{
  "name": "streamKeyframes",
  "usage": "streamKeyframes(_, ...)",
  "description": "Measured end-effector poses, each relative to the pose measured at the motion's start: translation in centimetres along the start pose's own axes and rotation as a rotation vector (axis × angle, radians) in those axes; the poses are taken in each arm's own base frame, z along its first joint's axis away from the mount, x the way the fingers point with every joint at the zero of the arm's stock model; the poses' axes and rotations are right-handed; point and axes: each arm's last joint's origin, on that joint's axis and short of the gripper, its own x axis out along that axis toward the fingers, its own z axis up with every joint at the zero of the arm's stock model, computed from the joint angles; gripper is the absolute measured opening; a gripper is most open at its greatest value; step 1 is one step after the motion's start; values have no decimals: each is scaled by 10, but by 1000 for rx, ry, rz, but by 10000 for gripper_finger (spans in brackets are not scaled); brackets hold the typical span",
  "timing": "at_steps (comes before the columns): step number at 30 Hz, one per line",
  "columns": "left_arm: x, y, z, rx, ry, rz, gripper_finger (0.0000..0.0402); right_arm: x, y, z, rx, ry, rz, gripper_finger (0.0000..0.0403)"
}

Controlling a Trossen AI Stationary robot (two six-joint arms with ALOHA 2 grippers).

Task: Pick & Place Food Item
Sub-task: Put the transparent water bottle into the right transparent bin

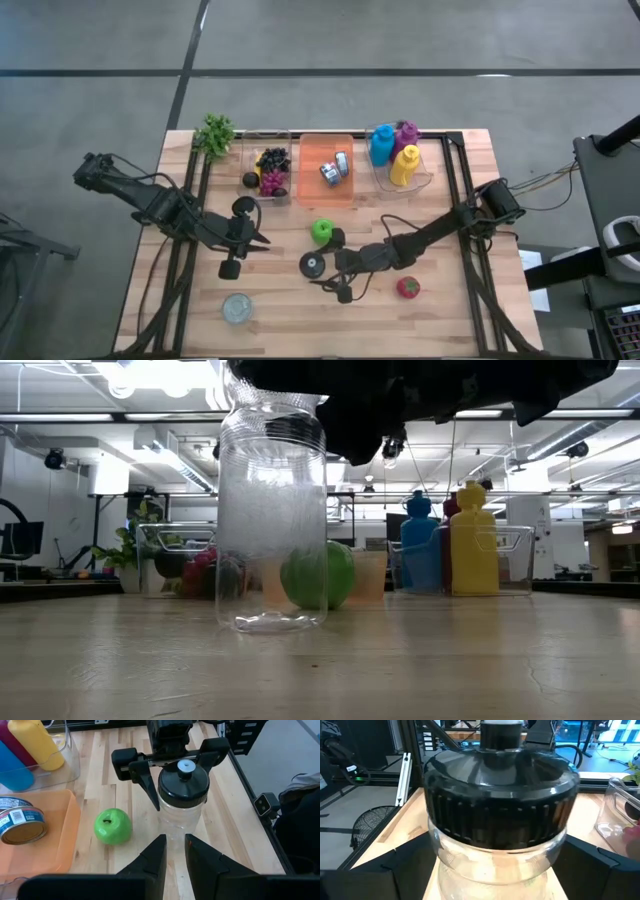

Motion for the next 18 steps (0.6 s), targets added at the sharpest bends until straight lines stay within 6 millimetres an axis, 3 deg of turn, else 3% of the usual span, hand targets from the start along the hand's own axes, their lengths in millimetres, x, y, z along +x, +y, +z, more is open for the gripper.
streamKeyframes(10, 0, 0, 0, 0, 0, 0, 72, 0, 0, 0, -1, 1, -4, 278)
streamKeyframes(18, 0, 0, 0, 0, 0, 0, 72, 0, 0, 0, -1, 0, -5, 282)
